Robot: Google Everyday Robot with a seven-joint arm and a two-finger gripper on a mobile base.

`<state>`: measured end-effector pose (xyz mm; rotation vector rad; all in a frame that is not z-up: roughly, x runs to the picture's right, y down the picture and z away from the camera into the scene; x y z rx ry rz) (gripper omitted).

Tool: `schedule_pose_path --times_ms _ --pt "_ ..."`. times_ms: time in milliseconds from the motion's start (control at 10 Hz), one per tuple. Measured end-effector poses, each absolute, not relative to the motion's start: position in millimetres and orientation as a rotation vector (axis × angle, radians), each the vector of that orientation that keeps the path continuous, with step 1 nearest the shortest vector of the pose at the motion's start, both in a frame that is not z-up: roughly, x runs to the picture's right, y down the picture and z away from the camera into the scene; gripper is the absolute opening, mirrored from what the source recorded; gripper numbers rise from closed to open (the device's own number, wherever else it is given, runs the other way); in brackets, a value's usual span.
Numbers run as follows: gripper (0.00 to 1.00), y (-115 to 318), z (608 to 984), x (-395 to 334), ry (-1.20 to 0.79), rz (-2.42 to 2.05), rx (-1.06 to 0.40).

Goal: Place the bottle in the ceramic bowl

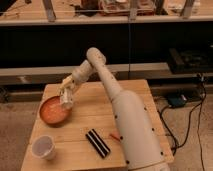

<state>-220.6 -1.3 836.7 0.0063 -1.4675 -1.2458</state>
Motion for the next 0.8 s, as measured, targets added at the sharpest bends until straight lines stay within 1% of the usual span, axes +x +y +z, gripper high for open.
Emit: schedule_pose_path --times_ms 300,400,800 --pt "0.03 12.0 836.0 -249.2 -1.416 -1.350 0.055" --pt "0.00 17.7 836.1 -259.0 -1.391 -1.388 0.076" --pt "0.00 43.3 832.6 -315.0 -1.303 -1.517 0.159"
